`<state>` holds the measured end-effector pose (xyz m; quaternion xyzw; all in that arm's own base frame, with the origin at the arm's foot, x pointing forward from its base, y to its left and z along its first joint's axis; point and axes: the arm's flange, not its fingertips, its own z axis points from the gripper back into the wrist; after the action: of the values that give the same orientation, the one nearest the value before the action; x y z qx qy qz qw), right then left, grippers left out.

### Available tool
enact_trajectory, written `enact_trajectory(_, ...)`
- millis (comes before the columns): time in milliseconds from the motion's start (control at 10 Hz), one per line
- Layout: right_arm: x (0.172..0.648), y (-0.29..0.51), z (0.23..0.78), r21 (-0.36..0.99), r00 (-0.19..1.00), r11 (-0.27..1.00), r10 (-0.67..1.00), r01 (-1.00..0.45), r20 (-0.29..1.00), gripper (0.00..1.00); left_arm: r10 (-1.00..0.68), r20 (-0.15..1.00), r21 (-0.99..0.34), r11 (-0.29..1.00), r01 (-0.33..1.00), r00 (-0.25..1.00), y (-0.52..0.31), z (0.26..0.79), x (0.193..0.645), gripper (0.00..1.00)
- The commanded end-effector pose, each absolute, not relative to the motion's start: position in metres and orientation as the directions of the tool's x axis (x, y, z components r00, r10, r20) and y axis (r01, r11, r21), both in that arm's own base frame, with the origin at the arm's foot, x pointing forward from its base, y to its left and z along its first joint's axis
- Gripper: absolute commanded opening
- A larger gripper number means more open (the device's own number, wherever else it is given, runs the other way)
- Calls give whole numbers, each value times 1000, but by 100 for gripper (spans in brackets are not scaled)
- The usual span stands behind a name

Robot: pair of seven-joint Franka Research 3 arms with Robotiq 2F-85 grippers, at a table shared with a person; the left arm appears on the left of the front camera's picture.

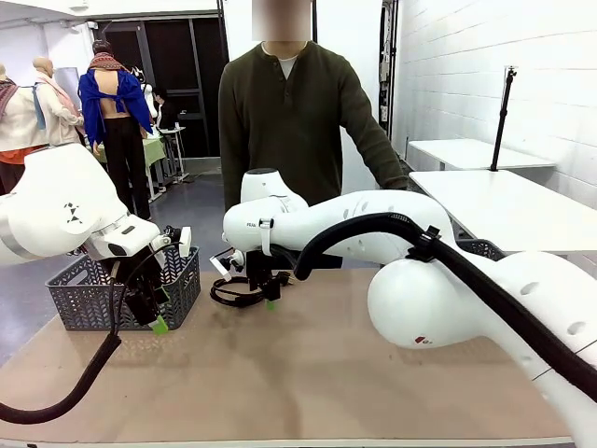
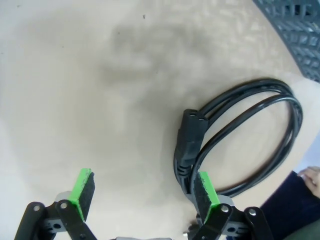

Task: Organize the cables according to human instructions.
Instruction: Pick up a bundle of cables and place it in the basket indicated by the human.

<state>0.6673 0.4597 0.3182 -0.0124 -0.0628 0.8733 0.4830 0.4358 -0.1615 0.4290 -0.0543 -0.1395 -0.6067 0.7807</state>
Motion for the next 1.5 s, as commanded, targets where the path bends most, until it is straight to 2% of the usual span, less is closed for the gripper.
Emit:
enact_trajectory(0,708,486,323,-106,-541,-537,841,-837,17,100,-934,275,86,258,962,226,-162,431,436,100)
enact_trajectory(800,718,487,313,-77,-528,-525,849,-848,28,100,-934,275,86,258,962,226,-162,431,436,100)
enact_trajectory(1200,712,487,328,-203,-520,-495,849,-845,96,100,-934,275,86,258,962,226,-162,431,436,100)
enact_trajectory(1400,713,487,328,-211,-513,-486,853,-848,94,100,-934,275,86,258,962,226,-162,431,436,100)
